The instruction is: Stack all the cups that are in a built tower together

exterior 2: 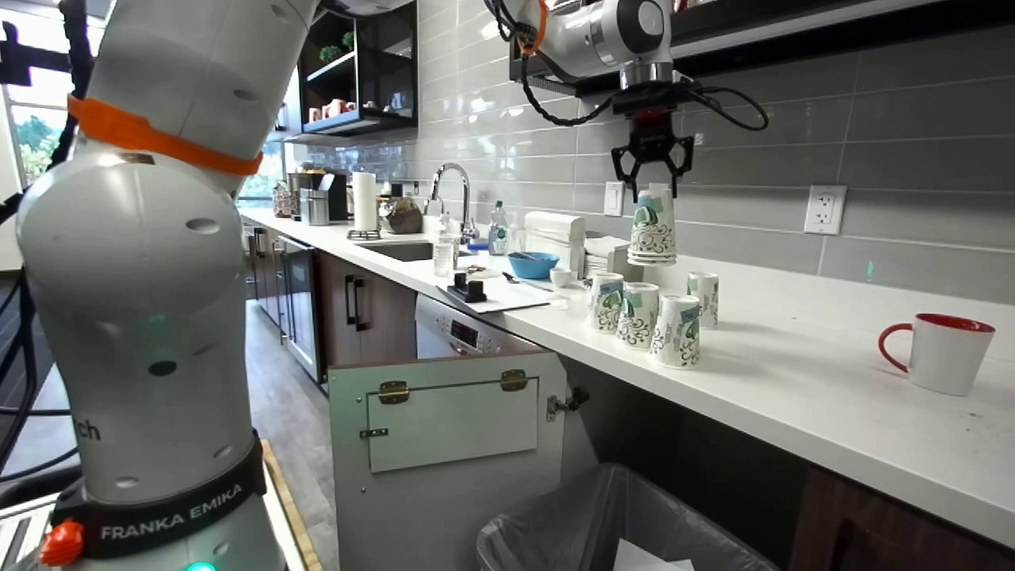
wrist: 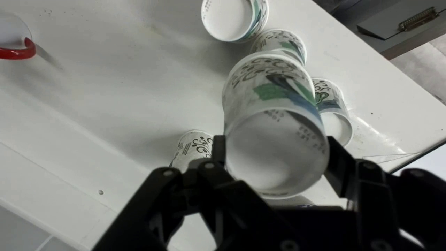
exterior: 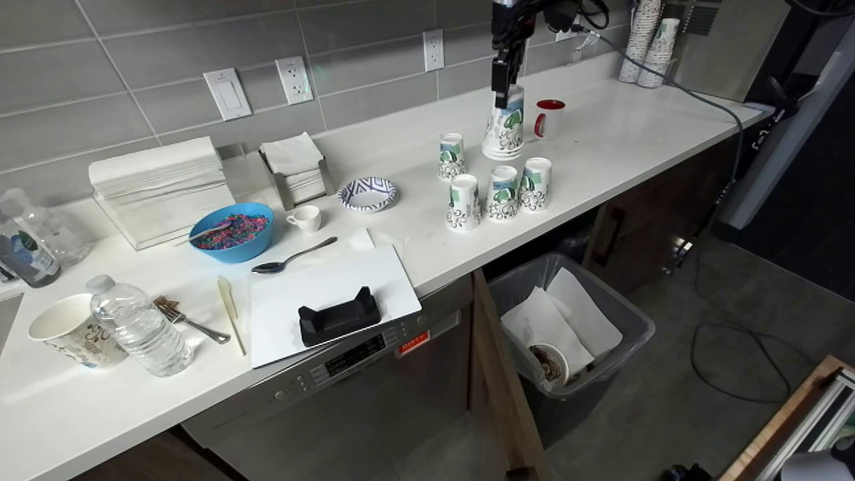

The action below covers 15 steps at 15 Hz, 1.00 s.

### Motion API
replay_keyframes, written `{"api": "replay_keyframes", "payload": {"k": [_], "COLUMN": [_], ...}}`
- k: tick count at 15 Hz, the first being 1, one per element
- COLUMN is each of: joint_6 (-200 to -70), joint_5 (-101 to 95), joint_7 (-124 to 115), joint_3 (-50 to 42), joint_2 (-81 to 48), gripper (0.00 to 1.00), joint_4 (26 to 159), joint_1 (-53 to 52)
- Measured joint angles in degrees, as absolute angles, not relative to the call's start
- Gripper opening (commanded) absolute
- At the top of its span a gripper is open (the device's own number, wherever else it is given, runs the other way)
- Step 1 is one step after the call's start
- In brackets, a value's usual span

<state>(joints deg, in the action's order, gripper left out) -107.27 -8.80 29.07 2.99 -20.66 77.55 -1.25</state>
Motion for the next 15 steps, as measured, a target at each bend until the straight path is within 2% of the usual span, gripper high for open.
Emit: {"api": "replay_keyframes", "payload": {"k": [9,10,11,13,15], "joint_6": [-107.27,-107.27,-107.27,-107.27,-107.27], "joint_5": [-8.72,-8.67,-8.65,-8.64,-8.64], "joint_7": [28.7,28.68,28.65,28.56,28.51], "joint_3": [3.49,3.56,3.63,3.71,3.73], "joint_2": [-20.59,-20.59,-20.6,-20.62,-20.62], "gripper": [0.43,0.81,0.93,1.0,1.0], "joint_4": [80.68,81.01,81.36,81.9,82.35], "joint_1": [-1.08,-1.08,-1.08,-1.08,-1.08]}}
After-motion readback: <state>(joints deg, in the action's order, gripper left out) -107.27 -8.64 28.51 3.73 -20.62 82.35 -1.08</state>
